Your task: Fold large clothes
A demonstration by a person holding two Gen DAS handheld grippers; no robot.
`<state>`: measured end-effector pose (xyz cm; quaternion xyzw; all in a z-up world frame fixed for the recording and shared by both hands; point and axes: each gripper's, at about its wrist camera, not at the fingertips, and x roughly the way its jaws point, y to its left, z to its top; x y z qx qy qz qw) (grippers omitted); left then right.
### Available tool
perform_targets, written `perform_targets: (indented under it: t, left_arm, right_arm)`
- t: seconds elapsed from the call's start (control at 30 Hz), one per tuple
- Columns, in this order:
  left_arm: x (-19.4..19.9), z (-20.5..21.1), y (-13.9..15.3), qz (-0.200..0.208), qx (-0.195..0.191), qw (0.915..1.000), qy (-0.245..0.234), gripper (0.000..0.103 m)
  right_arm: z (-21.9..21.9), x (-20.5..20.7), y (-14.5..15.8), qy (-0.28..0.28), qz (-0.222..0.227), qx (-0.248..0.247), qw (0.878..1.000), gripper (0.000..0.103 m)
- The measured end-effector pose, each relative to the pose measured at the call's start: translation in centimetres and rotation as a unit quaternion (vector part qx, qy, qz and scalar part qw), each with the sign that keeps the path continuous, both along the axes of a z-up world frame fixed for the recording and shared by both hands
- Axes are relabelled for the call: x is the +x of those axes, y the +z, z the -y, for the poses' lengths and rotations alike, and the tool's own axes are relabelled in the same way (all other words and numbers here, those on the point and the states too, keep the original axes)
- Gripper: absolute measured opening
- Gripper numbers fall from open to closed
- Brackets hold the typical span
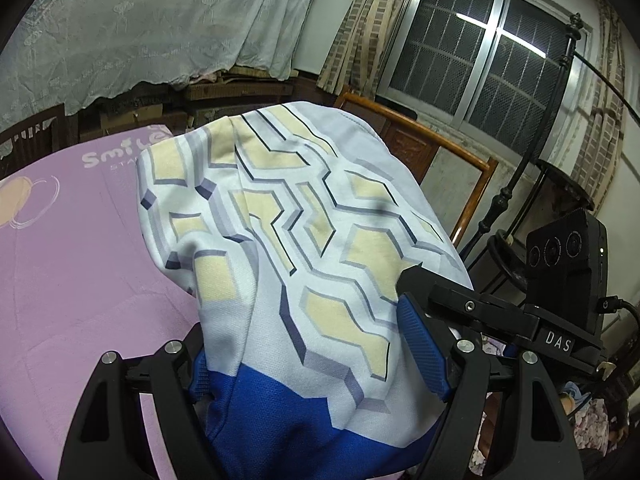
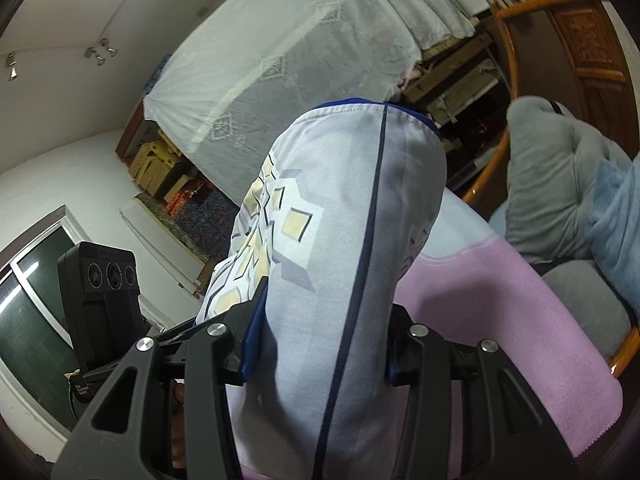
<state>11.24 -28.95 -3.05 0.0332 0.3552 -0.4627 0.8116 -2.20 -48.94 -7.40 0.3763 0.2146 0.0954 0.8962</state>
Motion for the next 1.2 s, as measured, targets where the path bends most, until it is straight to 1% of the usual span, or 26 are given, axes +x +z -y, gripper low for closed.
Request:
perform_targets:
  t: [0.13,0.43,0.6,0.73,0.87,0.93,1.03,1.07,1.13,1.17,1.2]
  left_arm:
    - [1.0,0.4,-1.3,-0.007,0.010,0.9999,0.001,0.079]
    - [3.5,1.5,-4.5,-0.049,0.023,0.9985,-0.012,0.080]
    - [3.9,3.5,-7.3,-0.069,0.049,0.9961,-0.025,0.080]
    - [3.7,4.9,-9.5,-0.071,0.078,0.9939,-0.029,0.081]
    - [3.3,5.3,-10.0,-0.054,0.090,0.9940,-0.032,0.081]
    - [3.3,5.4,-10.0,-0.055,0.091,0.9938,-0.032,0.081]
    - [3.5,5.8,-10.8,-0.068,0.099,0.9922,-0.033,0.082]
    - [3.5,5.9,-10.9,-0.070,0.101,0.9919,-0.033,0.082]
    - [3.8,6.3,-11.3,-0.074,0.104,0.9912,-0.033,0.083]
    - [4.0,6.3,-11.4,-0.078,0.104,0.9910,-0.031,0.086]
    - [4.1,6.2,-11.5,-0.085,0.104,0.9906,-0.029,0.087]
  right_arm:
    - [0.5,1.3,-1.6,0.000,-0.015,0.010,1.000,0.045]
    - [1.1,3.7,-4.7,-0.004,-0.045,0.024,0.999,0.044]
    - [2.2,4.1,-6.9,-0.023,-0.070,0.036,0.997,0.044]
    - [3.4,4.3,-9.4,-0.038,-0.098,0.047,0.993,0.044]
    - [4.1,4.3,-11.3,-0.044,-0.116,0.057,0.991,0.044]
    - [4.3,4.2,-12.0,-0.044,-0.114,0.060,0.991,0.043]
    - [4.4,4.3,-12.3,-0.043,-0.114,0.052,0.991,0.043]
    - [4.3,4.4,-12.4,-0.043,-0.118,0.042,0.991,0.043]
    - [4.3,4.5,-12.7,-0.046,-0.127,0.026,0.990,0.043]
    - [4.3,4.5,-13.0,-0.047,-0.130,0.024,0.990,0.042]
    - [4.3,4.6,-13.0,-0.050,-0.132,0.015,0.990,0.045]
